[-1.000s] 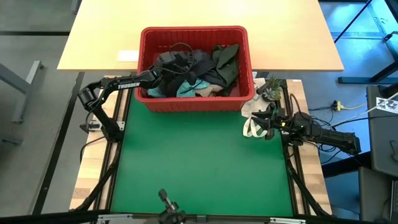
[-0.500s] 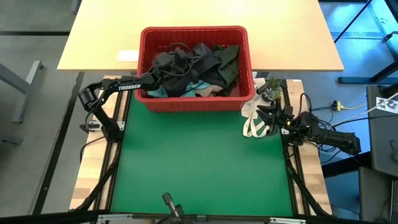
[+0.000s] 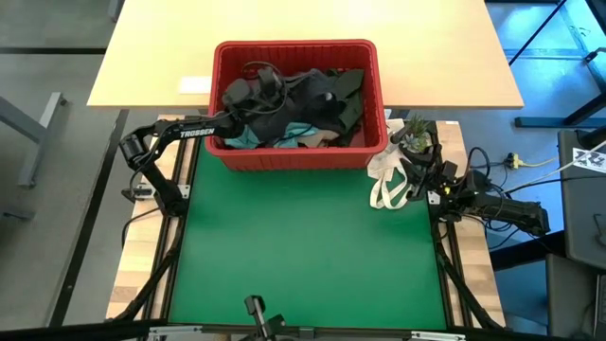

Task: Fold Laundry from Bin
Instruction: Fold the black shorts from the red laundry bin

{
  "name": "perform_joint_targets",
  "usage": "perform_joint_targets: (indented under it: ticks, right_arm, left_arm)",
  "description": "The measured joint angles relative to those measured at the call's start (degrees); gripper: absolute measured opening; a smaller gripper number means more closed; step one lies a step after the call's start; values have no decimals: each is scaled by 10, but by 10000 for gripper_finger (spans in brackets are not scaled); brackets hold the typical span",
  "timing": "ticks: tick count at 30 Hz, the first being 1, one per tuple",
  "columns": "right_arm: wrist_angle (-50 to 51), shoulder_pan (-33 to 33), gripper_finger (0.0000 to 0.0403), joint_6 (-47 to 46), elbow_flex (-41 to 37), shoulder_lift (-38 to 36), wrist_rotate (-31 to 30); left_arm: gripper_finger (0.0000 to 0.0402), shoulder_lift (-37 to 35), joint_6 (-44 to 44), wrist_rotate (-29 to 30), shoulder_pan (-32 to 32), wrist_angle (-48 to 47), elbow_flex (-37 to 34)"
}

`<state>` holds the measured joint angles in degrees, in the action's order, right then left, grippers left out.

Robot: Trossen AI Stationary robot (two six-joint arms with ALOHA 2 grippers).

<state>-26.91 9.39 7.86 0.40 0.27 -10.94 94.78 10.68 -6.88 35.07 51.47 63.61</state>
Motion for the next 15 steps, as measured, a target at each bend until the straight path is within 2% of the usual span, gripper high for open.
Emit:
perform_joint_targets:
  ticks: [11, 15]
  right_arm:
    - [0, 0, 112, -34, 0, 0, 14]
    - [0, 0, 139, -34, 0, 0, -7]
  left_arm:
    - [0, 0, 28, -17, 0, 76, 0]
    - [0, 0, 28, -17, 2, 109, 0]
